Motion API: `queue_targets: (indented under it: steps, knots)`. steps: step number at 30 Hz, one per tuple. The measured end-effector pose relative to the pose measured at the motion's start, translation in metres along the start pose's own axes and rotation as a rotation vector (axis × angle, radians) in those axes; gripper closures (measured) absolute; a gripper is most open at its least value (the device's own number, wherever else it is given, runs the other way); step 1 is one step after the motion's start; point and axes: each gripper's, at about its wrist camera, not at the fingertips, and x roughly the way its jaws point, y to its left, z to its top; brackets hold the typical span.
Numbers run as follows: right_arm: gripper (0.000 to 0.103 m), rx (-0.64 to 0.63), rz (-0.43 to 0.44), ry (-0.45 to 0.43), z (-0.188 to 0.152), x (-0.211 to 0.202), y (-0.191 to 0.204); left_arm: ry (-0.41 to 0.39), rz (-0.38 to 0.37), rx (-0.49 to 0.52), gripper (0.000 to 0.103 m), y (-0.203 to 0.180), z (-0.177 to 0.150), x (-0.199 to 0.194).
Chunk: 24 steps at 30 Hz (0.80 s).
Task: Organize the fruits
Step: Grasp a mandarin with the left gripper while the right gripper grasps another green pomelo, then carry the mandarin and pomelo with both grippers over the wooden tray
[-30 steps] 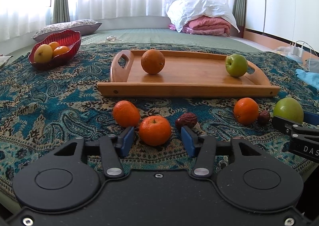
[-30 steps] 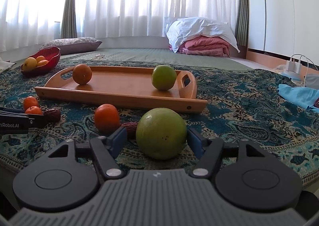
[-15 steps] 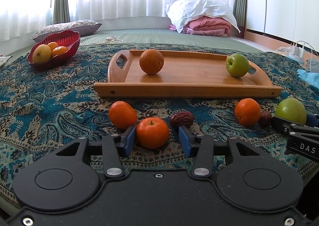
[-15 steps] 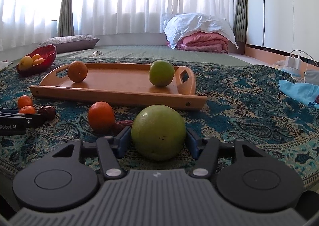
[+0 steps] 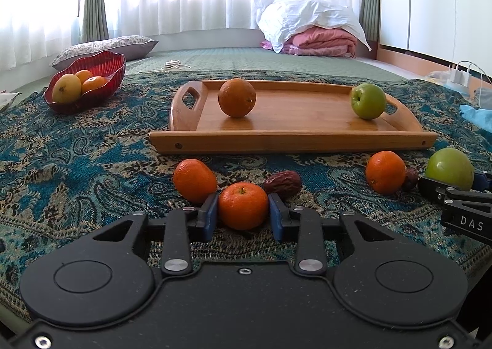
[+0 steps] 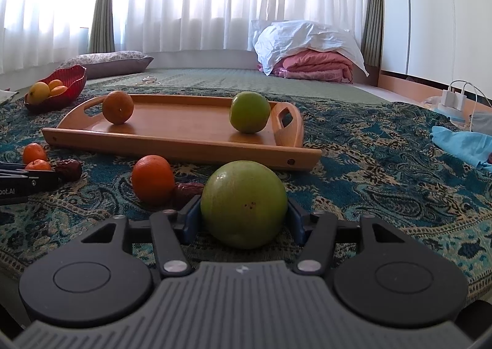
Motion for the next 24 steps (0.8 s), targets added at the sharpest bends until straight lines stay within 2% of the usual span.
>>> queue_targets:
  steps: [9,17,24]
  knots:
    - [0.044,0.007,-0.008,-0.011,0.000,0.000,0.000,-0.012,-0.004,-0.014,0.071,0.002,0.002,-0.004]
    - [0.044,0.027,-0.025,-0.025,0.002,-0.005,0.000,-0.058,-0.006,-0.028,0.071,0.002,0.012,-0.013]
    - [0.044,0.065,-0.041,-0.066,0.009,-0.012,-0.006,-0.083,-0.010,-0.029,0.071,0.000,0.021,-0.018]
